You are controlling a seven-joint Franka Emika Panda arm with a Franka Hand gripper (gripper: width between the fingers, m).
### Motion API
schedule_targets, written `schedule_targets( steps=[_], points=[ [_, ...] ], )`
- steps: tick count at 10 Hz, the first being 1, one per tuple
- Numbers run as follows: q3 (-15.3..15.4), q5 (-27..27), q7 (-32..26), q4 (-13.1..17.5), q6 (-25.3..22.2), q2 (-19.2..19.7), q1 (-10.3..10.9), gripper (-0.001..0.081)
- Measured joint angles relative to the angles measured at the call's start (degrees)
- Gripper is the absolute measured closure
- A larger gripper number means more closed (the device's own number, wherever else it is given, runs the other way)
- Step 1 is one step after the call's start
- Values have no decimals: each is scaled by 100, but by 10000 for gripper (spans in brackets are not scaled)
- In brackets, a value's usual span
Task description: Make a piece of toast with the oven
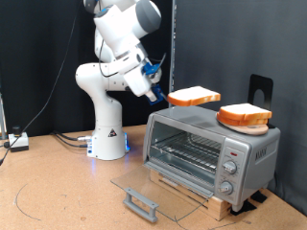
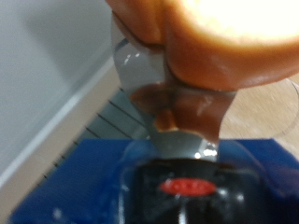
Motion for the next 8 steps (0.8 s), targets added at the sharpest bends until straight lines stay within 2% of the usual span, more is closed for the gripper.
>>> schedule_targets(
  steps=[3,4,6,8],
  points=[
    [-443,-198,-319,-26,-136,-6,-306,410],
    [-420,-198,-319,-23,-135,0,-304,410],
    [-489,-204,-954,-24,56,93,-305,410],
    [-706,-426,-1602,68,153,507,-354,410]
  ],
)
